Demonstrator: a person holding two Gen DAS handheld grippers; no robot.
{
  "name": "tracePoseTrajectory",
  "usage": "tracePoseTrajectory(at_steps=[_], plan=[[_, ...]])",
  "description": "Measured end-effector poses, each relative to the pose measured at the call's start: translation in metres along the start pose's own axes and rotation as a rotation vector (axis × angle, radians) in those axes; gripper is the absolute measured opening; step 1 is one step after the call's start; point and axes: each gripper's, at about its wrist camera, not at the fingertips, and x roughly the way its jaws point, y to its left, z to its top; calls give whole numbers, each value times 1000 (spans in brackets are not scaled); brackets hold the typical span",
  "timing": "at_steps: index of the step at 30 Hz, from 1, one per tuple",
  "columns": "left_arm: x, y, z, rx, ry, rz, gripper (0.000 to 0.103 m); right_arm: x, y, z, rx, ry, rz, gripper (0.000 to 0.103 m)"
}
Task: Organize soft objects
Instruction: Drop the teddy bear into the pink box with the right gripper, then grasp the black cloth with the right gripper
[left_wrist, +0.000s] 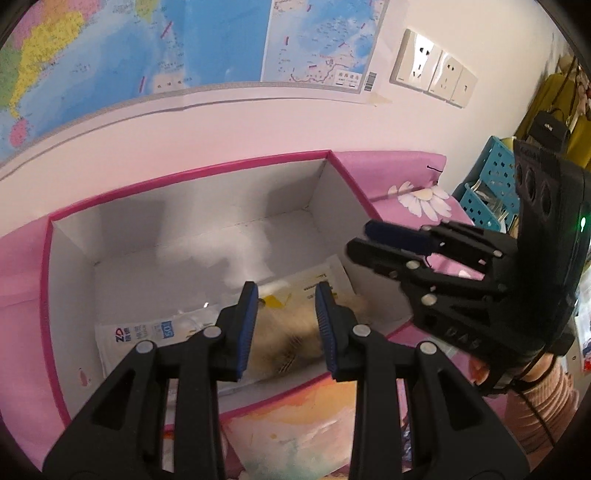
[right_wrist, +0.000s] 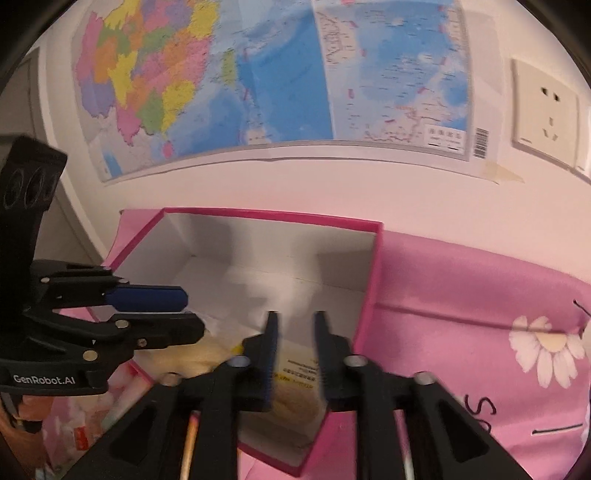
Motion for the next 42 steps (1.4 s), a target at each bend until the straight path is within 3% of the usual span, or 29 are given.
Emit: tracePoseTrajectory(at_steps=[8, 14, 20, 25, 28, 31, 37, 40, 42], plan=[[-42, -5, -26, 65, -84, -64, 33, -43, 3, -18, -14, -27, 13, 32], [-79, -10, -59, 97, -122, -139, 37, -95, 19, -50, -44, -33, 159, 41], [-85, -24, -99, 129, -75, -186, 38, -124, 41, -94, -73, 44, 305, 47], [-76, -33, -133, 129, -5, -224, 38, -127, 56, -135, -99, 152, 344, 49], [-77, -35, -149, 113, 18, -249, 38, -124, 64, -155, -93, 216, 386, 56], [-78, -36, -160, 98, 27, -272, 38, -120, 73, -173, -96, 264, 388, 62], [-78, -42, -173, 92, 42, -291, 39, -109, 83, -190, -109, 311, 346, 63], [-75, -45, -181, 89, 58, -303, 39, -103, 83, -195, -100, 331, 334, 63], [-74, -45, -185, 87, 72, -313, 39, -103, 82, -197, -93, 329, 330, 57]])
